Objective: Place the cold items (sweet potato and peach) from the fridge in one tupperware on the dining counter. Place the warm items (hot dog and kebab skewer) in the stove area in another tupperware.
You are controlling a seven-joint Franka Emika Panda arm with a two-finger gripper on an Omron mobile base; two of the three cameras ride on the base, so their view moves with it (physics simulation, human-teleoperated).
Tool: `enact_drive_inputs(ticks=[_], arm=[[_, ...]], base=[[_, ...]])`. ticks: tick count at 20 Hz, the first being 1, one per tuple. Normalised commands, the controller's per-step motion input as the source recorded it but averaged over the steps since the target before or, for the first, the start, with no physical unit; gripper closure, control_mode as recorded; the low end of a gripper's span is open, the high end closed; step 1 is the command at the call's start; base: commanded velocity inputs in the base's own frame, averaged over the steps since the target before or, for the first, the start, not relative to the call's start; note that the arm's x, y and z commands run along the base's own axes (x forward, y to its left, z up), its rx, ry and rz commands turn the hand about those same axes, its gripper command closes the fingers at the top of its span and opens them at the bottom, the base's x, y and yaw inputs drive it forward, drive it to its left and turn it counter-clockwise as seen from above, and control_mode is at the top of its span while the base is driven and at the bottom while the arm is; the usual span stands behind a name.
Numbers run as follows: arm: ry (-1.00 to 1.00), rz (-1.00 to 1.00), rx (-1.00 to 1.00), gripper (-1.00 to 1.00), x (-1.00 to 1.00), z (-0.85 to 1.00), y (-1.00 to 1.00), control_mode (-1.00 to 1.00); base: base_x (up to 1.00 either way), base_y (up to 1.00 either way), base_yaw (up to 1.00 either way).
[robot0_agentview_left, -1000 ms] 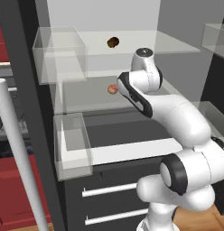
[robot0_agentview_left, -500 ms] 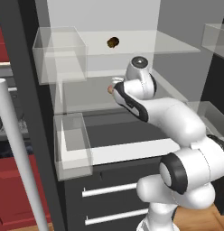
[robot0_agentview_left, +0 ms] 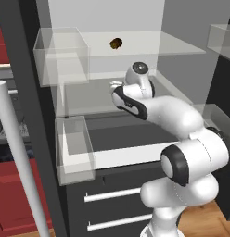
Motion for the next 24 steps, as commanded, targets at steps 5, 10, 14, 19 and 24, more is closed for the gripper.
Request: enact_drive_inputs(ticks=[5, 10, 14, 19, 24], arm=[[0.0, 0.0, -0.11, -1.0, 0.28, -0.09, 0.15, -1.0], [0.0, 0.0, -0.05, -1.0, 0.38, -0.1, 0.11, -1.0], [0.0, 0.0, 0.0, -1.0, 0.4, -0.15, 0.03, -1.0], [0.0, 0.0, 0.0, -1.0, 0.43, -0.14, 0.0, -1.0], [0.0, 0.0, 0.0, -1.0, 0.42, -0.09, 0.0, -1.0]], base=[[0.0, 0.0, 0.0], [0.0, 0.0, 0.0], [0.0, 0.0, 0.0], [0.0, 0.0, 0.0], [0.0, 0.0, 0.0]])
